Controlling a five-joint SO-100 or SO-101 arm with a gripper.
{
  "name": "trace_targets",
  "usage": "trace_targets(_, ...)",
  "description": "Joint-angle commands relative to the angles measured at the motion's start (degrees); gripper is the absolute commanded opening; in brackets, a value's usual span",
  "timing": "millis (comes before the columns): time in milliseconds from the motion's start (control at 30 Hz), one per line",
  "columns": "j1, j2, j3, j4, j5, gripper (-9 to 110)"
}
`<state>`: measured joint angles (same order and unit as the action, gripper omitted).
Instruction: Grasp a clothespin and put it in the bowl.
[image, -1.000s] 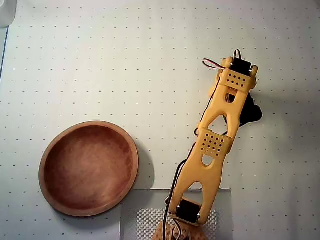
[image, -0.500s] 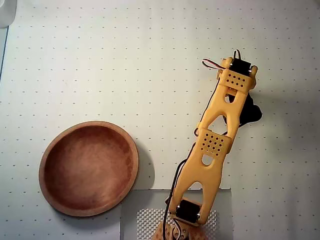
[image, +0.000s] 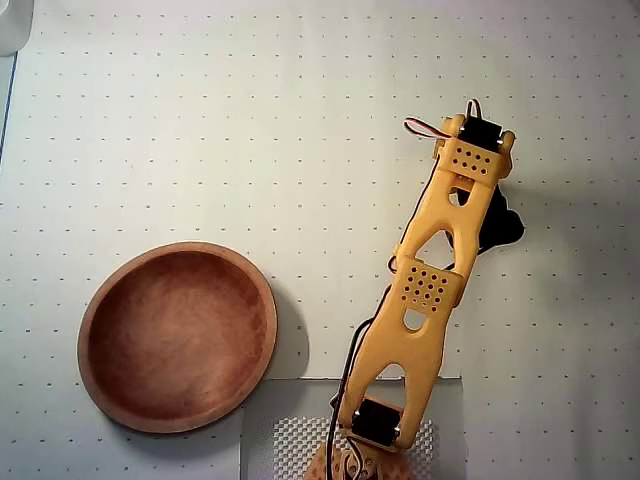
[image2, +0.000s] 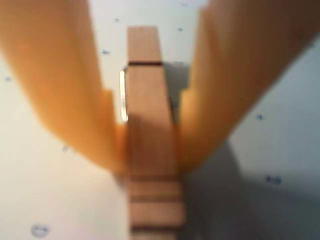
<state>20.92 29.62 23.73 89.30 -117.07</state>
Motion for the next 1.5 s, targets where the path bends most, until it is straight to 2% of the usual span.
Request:
trace_targets(0,-1.2,12.8,1.6,1.4,-0.4,-3)
trace_targets(400,-4.5,32.3,12.0,2.4,0.2,-3)
trace_targets(700,-8.3,54.0,28.4,2.5,0.4,-3)
trace_targets(1133,-16.6,74.3,46.4,4.7,12.0,-3)
trace_targets(1467,-23.8,78.0,53.1,12.0,18.8,-3)
